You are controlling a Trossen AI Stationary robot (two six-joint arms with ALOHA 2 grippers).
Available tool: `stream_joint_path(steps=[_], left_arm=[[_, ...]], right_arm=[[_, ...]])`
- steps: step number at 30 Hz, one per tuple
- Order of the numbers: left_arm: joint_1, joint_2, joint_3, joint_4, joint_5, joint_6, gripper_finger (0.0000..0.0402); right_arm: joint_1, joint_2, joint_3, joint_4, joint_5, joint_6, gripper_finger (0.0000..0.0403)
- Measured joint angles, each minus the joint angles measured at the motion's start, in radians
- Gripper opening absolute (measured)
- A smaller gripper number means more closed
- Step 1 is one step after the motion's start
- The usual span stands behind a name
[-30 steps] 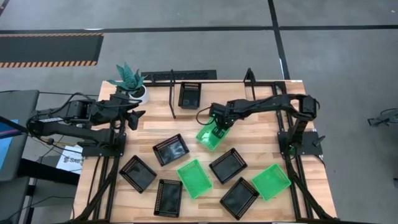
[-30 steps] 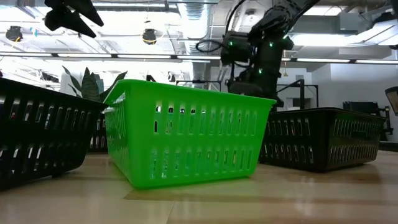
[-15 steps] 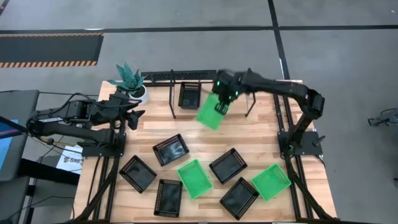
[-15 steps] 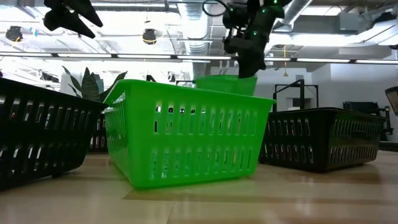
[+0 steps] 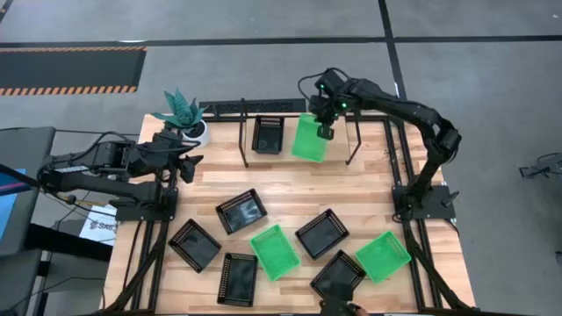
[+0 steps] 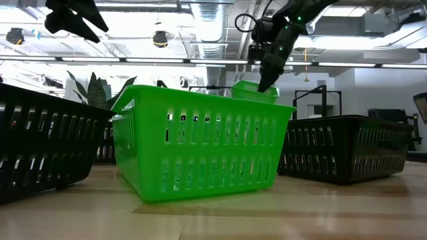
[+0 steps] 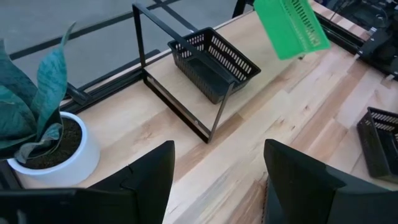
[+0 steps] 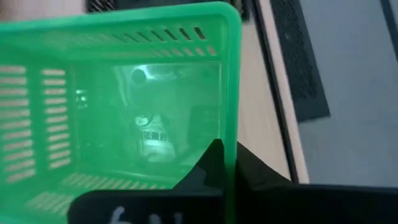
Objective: Stack baskets on shelf by color
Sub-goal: Put the green basket on the shelf
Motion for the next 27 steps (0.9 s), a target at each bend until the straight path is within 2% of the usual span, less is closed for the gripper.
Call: stream_joint_path(steps=[3,8,22,27], left_arm=[[0.0,0.0,0.0,0.0,-0.001,-0.011,0.0236],[0.0,0.0,0.0,0.0,-0.001,-0.018,0.0236],[0.0,0.0,0.0,-0.003,0.001,-0.018,0.0236],[0.0,0.0,0.0,-0.004,0.001,-0.018,0.0236]], right_arm=[[-0.007,0.0,0.0,0.012,-0.002,-0.027,0.0009],[-0.015,0.046,0.006,0.032,-0.001,-0.052,0.0031],[-0.021,0.274,0.254,-0.136,0.003,-0.067,0.0018],[-0.021,0.33,0.284,-0.143,0.087,-0.086,0.004]])
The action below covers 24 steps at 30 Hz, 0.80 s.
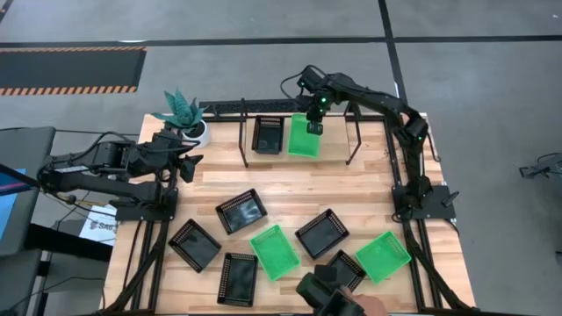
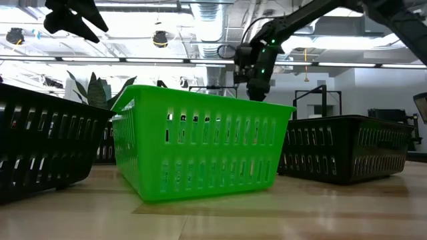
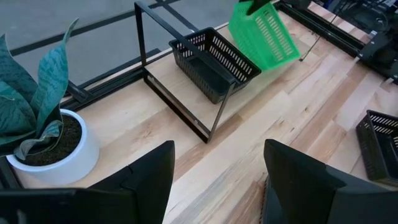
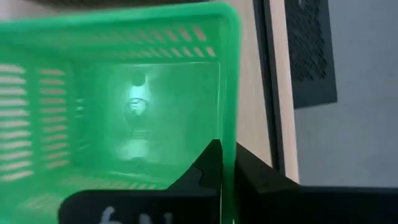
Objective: Stack baskets on shelf by color
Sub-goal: Put the green basket on the shelf, then put the black basket on the shelf
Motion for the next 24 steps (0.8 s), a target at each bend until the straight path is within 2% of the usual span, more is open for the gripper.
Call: stream_joint_path(steps=[3,11,17,20,24], left_arm=[[0.0,0.0,0.0,0.0,0.0,-0.001,0.0236],[0.0,0.0,0.0,0.0,0.0,-0.004,0.0236],[0.0,0.0,0.0,0.0,0.0,-0.006,0.0236],[0.0,0.0,0.0,0.0,0.0,-0.004,0.0236],[0.0,0.0,0.0,0.0,0.005,-0.004,0.0236]], right_arm=[[0.0,0.027,0.0,-0.002,0.05,-0.01,0.0058],[-0.005,0.024,0.0,0.071,0.057,-0.024,0.0116],[0.006,0.019,0.054,0.069,0.084,0.006,0.017],[0.018,-0.004,0.121,0.014,0.085,0.063,0.0187],[0.037,-0.061,0.202,-0.142,0.122,0.199,0.0195]])
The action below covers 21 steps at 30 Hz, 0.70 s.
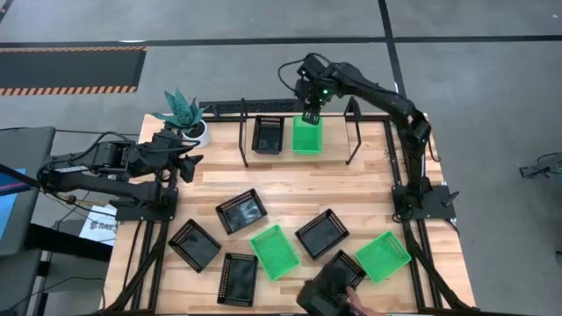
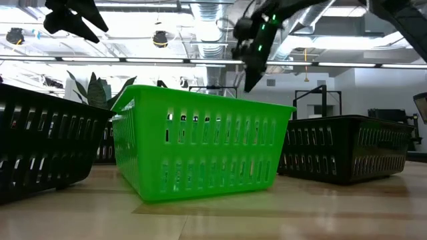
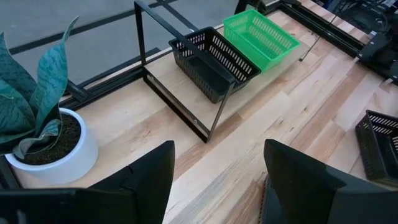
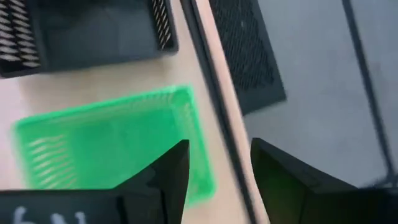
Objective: Stack baskets on shelf by color
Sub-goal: Put the black basket on the shelf
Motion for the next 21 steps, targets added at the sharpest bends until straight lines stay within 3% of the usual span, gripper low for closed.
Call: stream_joint_path(steps=[3,9,15,21], left_arm=[[0.0,0.0,0.0,-0.01,0.023,0.003,0.0236],[0.0,0.0,0.0,-0.055,0.024,0.006,0.0236],[0.0,0.0,0.0,-0.069,0.031,0.01,0.0236],[0.0,0.0,0.0,-0.067,0.031,0.014,0.0236]], right_arm=[[0.006,-0.05,0.007,-0.143,-0.008,0.139,0.0193],[0.086,-0.123,-0.038,-0.443,-0.167,0.382,0.0187],[0.316,-0.293,-0.287,-0.39,-0.17,0.542,0.0188],[0.564,-0.464,-0.604,-0.239,-0.056,0.828,0.019]])
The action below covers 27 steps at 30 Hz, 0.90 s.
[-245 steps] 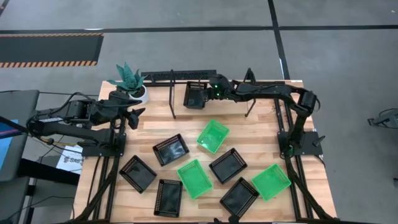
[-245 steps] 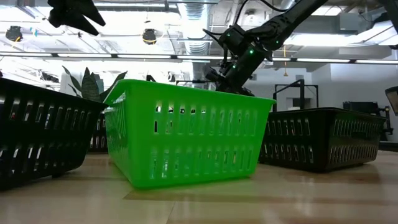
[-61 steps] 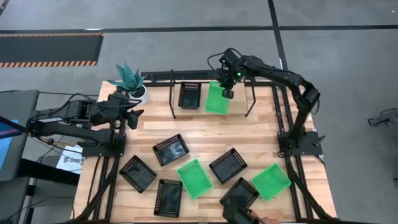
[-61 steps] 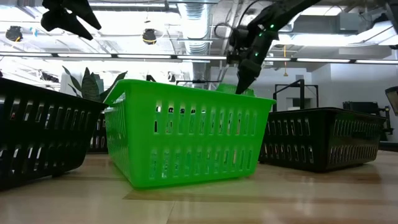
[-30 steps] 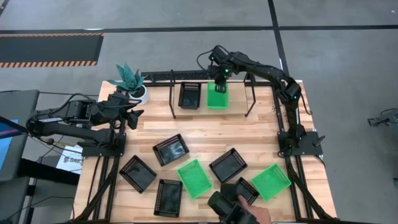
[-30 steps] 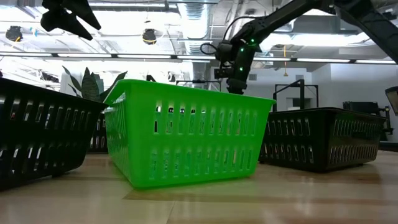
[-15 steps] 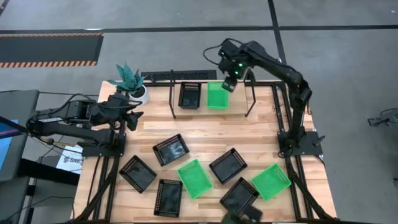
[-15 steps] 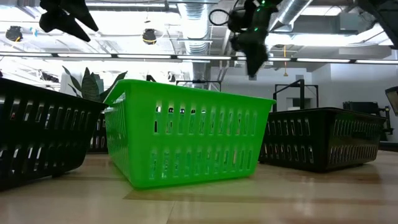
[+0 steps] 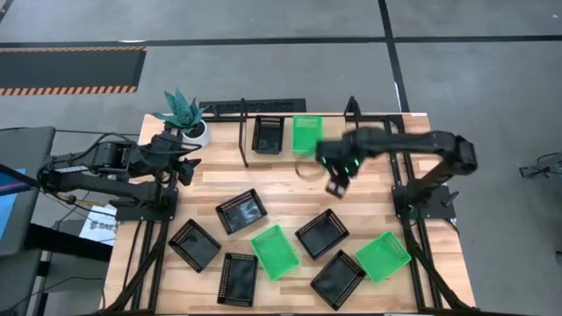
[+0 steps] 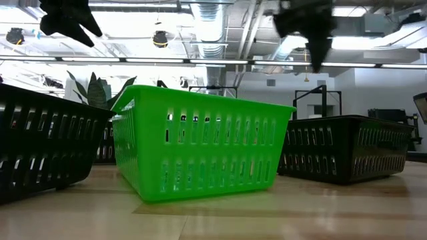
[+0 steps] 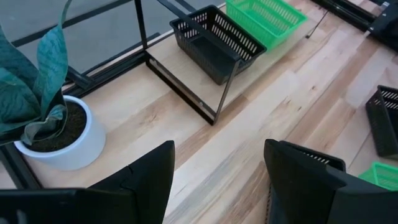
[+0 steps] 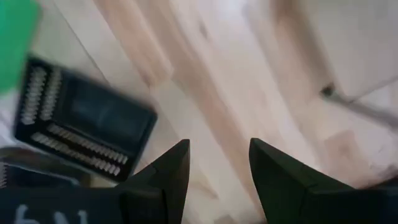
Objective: Stack baskets on shelf by color
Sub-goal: Put the black basket on the shelf
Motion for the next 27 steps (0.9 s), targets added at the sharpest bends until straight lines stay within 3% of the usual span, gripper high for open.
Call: stream_joint_path(steps=[7,12,21,27], left_arm=[[0.0,0.0,0.0,0.002,-0.002,-0.002,0.0236],[0.0,0.0,0.0,0.002,-0.007,-0.008,0.0236],[0.0,0.0,0.0,0.003,-0.007,-0.018,0.0236],[0.0,0.0,0.0,0.007,-0.007,-0.017,0.0236]], right_arm=[[0.142,-0.112,-0.33,0.264,0.009,0.267,0.0201],[0.2,-0.117,-0.46,0.425,0.009,0.371,0.0197],[0.304,-0.135,-0.366,0.492,0.011,0.513,0.0192],[0.388,-0.041,-0.301,0.725,0.0,0.585,0.0186]])
